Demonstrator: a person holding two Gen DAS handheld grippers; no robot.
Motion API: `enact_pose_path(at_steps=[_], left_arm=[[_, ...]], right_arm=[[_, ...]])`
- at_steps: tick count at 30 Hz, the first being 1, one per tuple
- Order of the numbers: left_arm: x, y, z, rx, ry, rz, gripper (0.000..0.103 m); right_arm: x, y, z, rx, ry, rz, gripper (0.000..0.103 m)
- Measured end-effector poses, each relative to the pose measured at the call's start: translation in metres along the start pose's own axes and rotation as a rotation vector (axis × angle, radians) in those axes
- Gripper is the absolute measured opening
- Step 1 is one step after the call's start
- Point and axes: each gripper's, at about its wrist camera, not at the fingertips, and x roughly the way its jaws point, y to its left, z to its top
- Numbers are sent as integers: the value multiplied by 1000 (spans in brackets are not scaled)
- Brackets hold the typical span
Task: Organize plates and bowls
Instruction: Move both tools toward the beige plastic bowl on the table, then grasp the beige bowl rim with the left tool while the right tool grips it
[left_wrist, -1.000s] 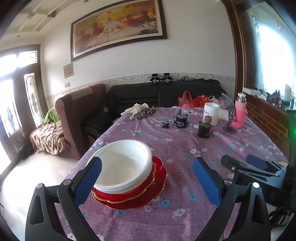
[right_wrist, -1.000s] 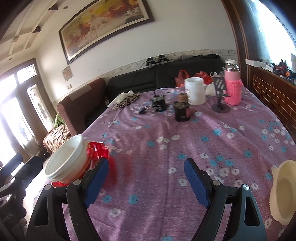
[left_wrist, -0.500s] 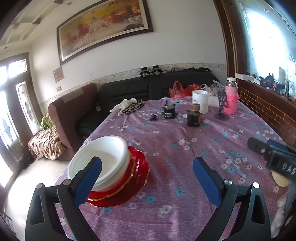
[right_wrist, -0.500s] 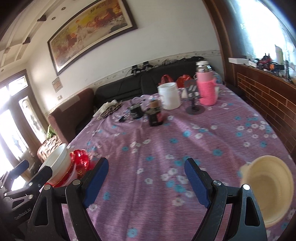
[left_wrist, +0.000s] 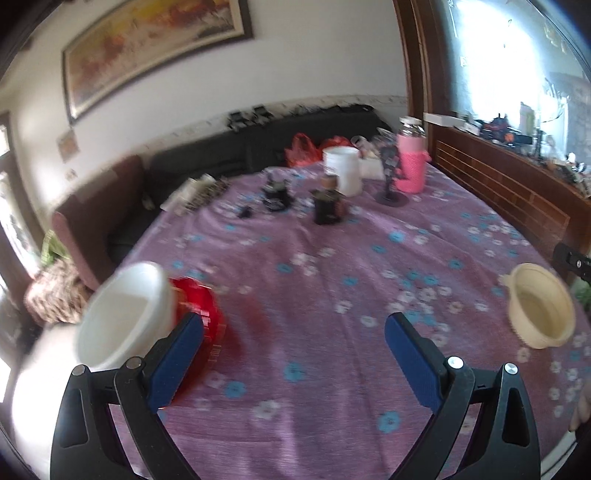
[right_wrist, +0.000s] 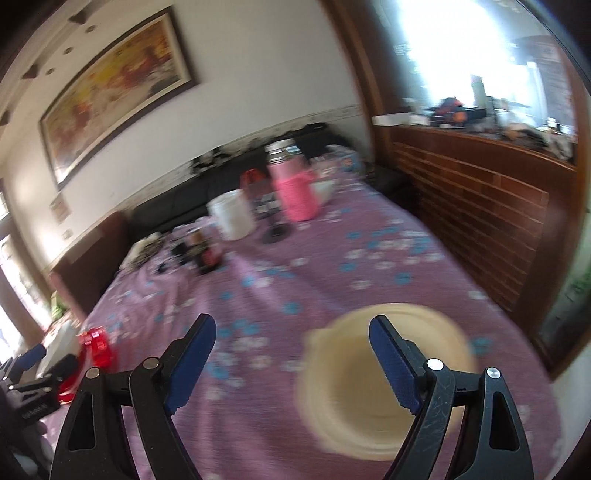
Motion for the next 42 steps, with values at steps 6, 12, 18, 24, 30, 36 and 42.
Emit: enact_pose_path(at_steps=[6, 12, 18, 24, 30, 36, 42], left_arm=[[23, -33, 10, -3, 86, -139, 98], [51, -80, 21, -21, 212, -330, 98], [80, -130, 25, -43, 316, -455, 98], [99, -171, 20, -6, 373, -492, 98], [113, -198, 14, 51, 375, -506, 98], [121, -217, 14, 115, 329, -510, 98], [143, -223, 7, 73, 437, -540, 68]], right_arm=[[3, -71, -6, 138, 59, -85, 90], [8, -98, -15, 197, 102, -90, 90], [16, -101, -19, 179, 131, -88, 90], [24, -102, -27, 164, 172, -77, 90], [34, -99, -30, 154, 189, -62, 90], [44, -95, -33, 127, 207, -70, 82], [49, -97, -35, 133, 235, -65, 67]])
